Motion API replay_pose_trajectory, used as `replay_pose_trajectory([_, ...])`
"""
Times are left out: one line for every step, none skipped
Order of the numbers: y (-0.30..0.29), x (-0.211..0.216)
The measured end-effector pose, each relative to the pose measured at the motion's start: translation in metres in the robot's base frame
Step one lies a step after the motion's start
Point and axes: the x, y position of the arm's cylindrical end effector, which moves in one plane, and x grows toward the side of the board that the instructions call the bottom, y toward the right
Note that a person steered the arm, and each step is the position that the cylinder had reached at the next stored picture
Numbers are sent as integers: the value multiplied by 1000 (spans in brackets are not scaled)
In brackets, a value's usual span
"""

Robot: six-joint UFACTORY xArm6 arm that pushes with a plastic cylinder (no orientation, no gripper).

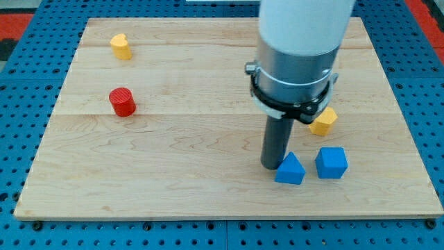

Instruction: Drag the blue triangle towards the bottom right of the board

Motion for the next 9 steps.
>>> replay_pose_trajectory([26,-2])
replay_pose_trajectory([61,17])
replay_pose_trajectory([47,22])
replay_pose_trajectory([22,40])
replay_pose_trajectory([13,57])
replay_pose_trajectory([39,59])
replay_pose_trajectory([46,64])
replay_pose_trajectory([47,83])
replay_pose_trajectory([165,79])
